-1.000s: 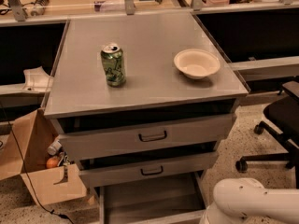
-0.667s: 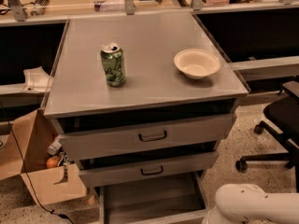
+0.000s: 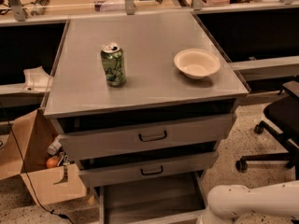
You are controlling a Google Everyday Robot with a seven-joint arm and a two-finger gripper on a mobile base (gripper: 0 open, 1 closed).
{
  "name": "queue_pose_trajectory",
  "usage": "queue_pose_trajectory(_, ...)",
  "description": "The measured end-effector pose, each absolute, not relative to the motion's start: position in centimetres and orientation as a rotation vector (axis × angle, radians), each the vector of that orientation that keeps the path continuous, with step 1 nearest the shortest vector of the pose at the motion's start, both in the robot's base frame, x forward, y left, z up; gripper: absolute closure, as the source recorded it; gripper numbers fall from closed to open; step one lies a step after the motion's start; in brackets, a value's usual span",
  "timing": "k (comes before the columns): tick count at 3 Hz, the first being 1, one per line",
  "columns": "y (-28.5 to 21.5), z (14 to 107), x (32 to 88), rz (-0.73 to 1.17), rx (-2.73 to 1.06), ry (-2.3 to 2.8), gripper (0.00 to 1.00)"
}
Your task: Close bottom drawer
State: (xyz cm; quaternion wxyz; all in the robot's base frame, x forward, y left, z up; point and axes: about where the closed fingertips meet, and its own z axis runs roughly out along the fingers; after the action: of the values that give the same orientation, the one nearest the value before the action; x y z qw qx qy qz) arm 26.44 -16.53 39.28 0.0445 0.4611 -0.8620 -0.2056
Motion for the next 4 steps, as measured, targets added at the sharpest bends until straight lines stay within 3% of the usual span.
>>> queue_pose_trajectory(4,-19.5,31.9,26.6,-0.74,1.107,-2.812,1.0)
